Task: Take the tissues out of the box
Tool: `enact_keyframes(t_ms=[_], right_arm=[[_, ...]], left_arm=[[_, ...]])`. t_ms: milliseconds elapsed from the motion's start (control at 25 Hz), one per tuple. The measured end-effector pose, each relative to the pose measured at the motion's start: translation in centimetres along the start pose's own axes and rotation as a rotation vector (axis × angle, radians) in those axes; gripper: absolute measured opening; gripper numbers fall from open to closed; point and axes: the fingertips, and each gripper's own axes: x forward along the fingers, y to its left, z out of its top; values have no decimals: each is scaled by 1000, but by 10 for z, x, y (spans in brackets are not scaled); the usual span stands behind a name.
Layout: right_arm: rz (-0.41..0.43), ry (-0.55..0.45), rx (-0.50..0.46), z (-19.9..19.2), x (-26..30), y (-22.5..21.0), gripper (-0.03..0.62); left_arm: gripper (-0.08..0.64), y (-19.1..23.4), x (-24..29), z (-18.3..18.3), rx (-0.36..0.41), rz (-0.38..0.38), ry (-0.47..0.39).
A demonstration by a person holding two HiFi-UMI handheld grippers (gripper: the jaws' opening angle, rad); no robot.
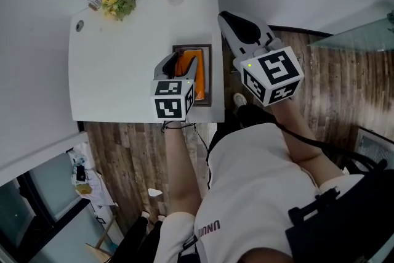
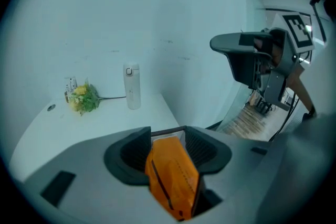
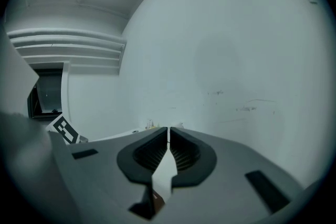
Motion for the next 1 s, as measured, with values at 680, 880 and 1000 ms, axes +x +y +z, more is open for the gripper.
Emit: enact_keyframes(t_ms=[680, 880, 1000], right_arm=[[-39, 20, 6, -6, -3, -14, 25], [-44, 23, 10, -8, -3, -16, 26], [-47, 23, 13, -8, -2, -17, 26]], left_arm=[[216, -3, 21, -27, -22, -23, 175], [217, -3, 25, -33, -28, -28, 205], [217, -3, 27, -37, -29, -27, 227]])
